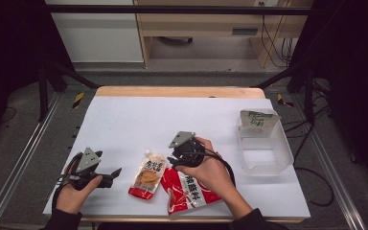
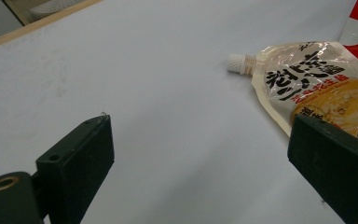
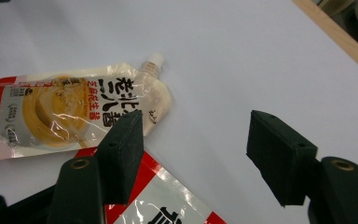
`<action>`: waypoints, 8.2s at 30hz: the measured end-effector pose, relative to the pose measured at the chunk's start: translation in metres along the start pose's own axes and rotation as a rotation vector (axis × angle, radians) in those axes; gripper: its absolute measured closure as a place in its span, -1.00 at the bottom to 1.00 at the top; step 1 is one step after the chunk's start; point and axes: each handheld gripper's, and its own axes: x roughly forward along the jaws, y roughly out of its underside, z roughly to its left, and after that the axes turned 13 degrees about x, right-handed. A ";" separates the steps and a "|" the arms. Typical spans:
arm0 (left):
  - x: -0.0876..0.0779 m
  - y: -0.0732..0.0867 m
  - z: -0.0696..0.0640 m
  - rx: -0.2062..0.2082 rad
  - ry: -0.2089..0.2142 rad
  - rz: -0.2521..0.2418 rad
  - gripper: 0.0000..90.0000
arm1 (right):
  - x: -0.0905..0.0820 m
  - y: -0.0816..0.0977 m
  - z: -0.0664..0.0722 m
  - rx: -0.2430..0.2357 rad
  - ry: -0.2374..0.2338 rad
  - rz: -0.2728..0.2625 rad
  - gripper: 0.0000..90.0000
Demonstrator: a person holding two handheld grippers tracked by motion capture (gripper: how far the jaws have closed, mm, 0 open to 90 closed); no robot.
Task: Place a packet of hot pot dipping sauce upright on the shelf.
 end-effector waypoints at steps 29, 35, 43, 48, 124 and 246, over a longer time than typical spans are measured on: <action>0.000 -0.001 -0.001 0.013 -0.004 -0.002 -0.83 | 0.037 -0.004 0.026 0.030 -0.086 0.084 0.04; 0.000 -0.001 -0.001 0.023 -0.002 0.003 -0.83 | 0.056 -0.003 0.027 0.044 -0.079 0.115 0.04; 0.000 -0.002 -0.001 0.031 0.002 0.006 -0.83 | 0.075 -0.001 0.021 0.101 -0.075 0.134 0.06; 0.001 -0.002 -0.002 0.033 0.003 0.006 -0.83 | 0.079 0.002 0.018 0.124 -0.079 0.141 0.07; -0.021 -0.073 0.030 0.118 0.096 -0.166 -0.64 | 0.003 -0.057 0.036 -0.062 -0.162 -0.146 1.00; 0.000 -0.060 0.017 0.080 0.259 -0.256 -0.81 | -0.067 -0.104 -0.013 -0.238 -0.062 0.108 0.93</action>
